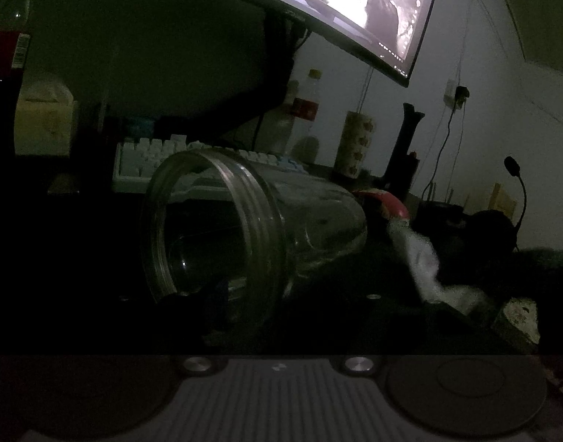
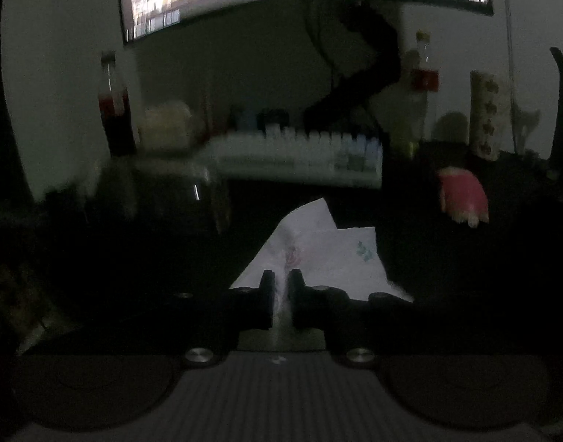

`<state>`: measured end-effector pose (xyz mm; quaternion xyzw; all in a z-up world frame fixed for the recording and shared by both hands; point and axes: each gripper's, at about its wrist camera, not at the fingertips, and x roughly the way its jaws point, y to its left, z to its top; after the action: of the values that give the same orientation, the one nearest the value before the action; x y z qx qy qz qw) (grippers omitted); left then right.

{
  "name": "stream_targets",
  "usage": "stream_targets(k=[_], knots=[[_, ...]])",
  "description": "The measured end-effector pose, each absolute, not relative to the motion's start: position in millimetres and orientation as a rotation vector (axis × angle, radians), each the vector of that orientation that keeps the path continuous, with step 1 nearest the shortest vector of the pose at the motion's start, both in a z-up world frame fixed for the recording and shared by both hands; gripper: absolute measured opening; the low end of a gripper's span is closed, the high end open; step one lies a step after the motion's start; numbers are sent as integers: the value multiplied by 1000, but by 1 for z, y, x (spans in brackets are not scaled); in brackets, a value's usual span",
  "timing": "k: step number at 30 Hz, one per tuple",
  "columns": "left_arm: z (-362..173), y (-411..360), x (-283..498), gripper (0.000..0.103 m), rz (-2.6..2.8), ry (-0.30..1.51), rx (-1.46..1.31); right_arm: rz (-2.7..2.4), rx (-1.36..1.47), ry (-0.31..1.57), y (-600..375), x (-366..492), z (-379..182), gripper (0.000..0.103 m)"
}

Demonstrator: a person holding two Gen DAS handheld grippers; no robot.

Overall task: Clean container
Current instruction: 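Push the tissue held in the right tool into the jar mouth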

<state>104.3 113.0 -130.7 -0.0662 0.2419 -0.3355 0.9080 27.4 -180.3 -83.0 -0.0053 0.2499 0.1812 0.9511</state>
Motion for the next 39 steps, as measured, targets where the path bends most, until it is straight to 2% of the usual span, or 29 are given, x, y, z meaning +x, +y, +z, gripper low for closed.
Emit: stream_targets(k=[7, 13, 21, 23, 25, 31, 39], knots=[[-130, 112, 103, 62, -687, 498, -133, 503, 76, 397, -159, 45, -28, 10], [-130, 113, 103, 64, -687, 497, -137, 608, -29, 464, -97, 81, -45, 10], [-130, 113, 102, 64, -687, 496, -132, 636, -39, 462, -92, 91, -60, 12], [-130, 113, 102, 64, -688, 497, -134, 638, -34, 460, -95, 92, -61, 19], [-130, 113, 102, 64, -687, 497, -133, 642, -33, 458, -97, 92, -61, 20], [-130, 113, 102, 64, -686, 497, -133, 647, -54, 427, -102, 83, -60, 38], [-130, 114, 102, 64, -688, 498, -136, 612, -19, 412, -105, 87, -59, 45]])
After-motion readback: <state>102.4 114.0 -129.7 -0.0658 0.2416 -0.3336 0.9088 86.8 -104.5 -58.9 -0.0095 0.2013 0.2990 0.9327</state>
